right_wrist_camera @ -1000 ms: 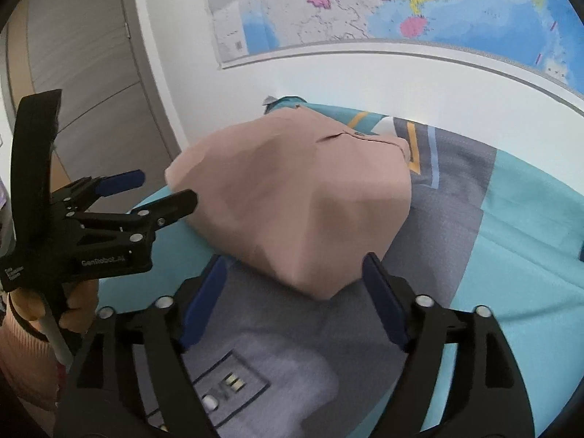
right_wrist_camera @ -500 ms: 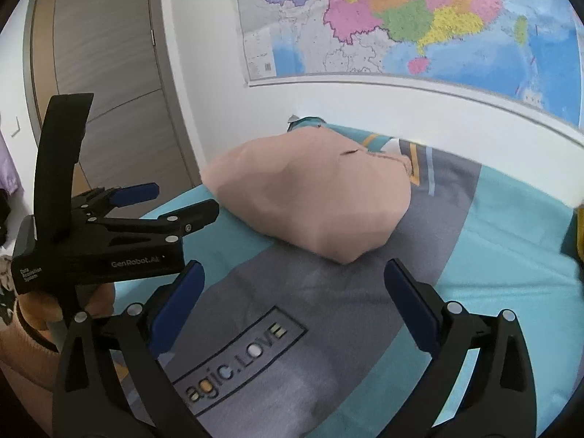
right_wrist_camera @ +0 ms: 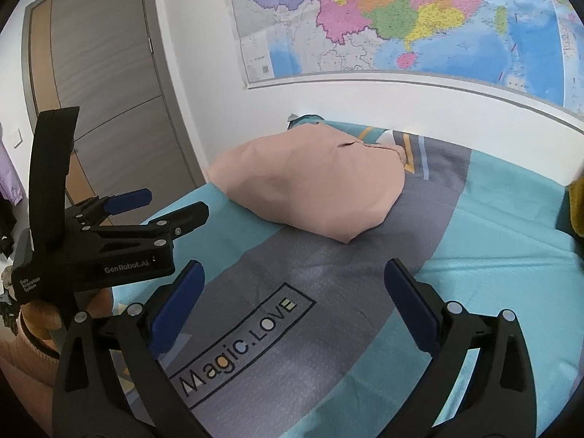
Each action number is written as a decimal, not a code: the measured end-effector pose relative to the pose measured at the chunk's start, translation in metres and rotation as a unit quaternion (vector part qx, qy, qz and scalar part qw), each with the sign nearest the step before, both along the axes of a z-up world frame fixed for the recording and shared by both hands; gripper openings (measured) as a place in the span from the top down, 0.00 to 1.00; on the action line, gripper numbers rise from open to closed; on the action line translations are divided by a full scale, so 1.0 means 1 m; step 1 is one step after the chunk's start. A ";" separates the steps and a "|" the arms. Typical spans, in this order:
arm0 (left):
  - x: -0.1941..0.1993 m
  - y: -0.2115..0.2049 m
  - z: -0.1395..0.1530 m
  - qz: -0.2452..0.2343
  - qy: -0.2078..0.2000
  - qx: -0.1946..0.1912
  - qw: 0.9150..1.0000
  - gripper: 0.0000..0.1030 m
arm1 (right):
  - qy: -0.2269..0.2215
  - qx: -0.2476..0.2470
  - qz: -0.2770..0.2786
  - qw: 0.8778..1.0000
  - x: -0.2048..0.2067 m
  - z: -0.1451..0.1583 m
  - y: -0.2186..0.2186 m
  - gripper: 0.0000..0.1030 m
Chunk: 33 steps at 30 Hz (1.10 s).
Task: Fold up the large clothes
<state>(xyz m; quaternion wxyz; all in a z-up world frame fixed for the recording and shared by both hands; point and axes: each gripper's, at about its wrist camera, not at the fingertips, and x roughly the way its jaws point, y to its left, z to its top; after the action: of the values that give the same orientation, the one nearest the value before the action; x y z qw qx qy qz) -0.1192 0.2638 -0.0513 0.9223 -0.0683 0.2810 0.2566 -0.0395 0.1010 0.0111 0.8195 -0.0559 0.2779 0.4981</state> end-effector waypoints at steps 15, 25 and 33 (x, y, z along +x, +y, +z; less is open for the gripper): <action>-0.011 -0.007 -0.002 -0.003 0.004 -0.001 1.000 0.07 | 0.014 -0.002 0.001 1.000 -0.010 -0.002 -0.007 0.06; -0.013 -0.010 0.000 -0.006 0.003 0.002 1.000 0.07 | 0.020 0.001 0.002 1.000 -0.012 -0.002 -0.011 0.06; -0.014 -0.012 0.000 -0.006 0.005 0.001 1.000 0.07 | 0.021 0.002 0.005 1.000 -0.014 -0.001 -0.011 0.06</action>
<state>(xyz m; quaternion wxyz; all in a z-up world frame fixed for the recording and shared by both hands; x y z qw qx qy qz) -0.1333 0.2517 -0.0511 0.9224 -0.0644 0.2859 0.2516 -0.0537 0.0902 0.0099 0.8111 -0.0451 0.2943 0.5034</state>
